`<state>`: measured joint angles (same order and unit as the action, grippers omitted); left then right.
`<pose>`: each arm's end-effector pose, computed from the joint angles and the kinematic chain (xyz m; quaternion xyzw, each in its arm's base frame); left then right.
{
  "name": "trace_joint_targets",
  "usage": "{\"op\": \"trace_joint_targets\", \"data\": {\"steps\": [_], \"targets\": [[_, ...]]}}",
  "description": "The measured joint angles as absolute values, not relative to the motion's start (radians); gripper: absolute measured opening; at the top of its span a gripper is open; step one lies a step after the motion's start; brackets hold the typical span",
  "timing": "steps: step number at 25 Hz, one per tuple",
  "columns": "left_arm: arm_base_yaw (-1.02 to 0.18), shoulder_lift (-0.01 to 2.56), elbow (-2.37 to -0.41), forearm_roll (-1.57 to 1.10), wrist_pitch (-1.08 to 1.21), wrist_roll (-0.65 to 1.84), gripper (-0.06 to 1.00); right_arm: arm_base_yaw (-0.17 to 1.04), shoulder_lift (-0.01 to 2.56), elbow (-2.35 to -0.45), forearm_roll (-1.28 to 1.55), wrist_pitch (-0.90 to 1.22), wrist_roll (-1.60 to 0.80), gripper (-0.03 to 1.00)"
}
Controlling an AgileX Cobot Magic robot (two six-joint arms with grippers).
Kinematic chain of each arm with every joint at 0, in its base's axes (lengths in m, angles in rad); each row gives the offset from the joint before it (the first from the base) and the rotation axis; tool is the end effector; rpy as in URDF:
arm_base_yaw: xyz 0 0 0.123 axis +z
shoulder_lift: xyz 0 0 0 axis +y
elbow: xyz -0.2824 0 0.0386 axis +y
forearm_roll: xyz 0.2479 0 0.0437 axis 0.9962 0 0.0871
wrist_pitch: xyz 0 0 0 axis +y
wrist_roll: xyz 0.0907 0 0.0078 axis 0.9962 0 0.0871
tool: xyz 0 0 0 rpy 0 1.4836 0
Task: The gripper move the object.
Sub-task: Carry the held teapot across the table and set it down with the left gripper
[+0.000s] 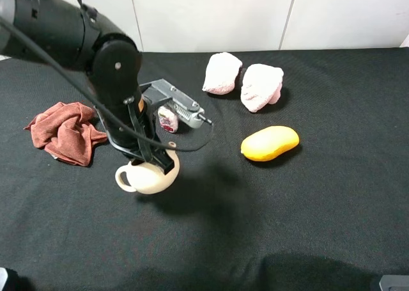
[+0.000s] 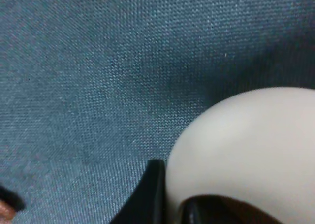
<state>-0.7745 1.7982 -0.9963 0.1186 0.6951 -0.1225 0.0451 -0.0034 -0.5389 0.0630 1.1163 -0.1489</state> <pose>0.2334 -0.2187 0.1521 0.3587 0.9291 0.0026 0.0903 -0.0127 0.0046 0.2834 -0.0857 0.8520 0.0046 0.5165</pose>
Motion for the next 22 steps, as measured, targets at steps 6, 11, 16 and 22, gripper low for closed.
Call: {"op": "trace_joint_targets", "data": {"steps": [6, 11, 16, 22], "targets": [[-0.775, 1.796, -1.091, 0.119, 0.789, -0.132, 0.03, 0.045, -0.003, -0.539, 0.063, 1.116, -0.149, 0.69], [-0.775, 1.795, -1.193, 0.116, 0.861, -0.132, 0.03, 0.045, -0.003, -0.539, 0.063, 1.116, -0.149, 0.69], [-0.775, 1.795, -1.299, 0.114, 0.947, -0.132, 0.03, 0.045, -0.003, -0.539, 0.063, 1.116, -0.149, 0.69], [-0.754, 1.795, -1.416, 0.097, 1.022, -0.132, 0.03, 0.045, -0.003, -0.539, 0.063, 1.116, -0.149, 0.69]]}}
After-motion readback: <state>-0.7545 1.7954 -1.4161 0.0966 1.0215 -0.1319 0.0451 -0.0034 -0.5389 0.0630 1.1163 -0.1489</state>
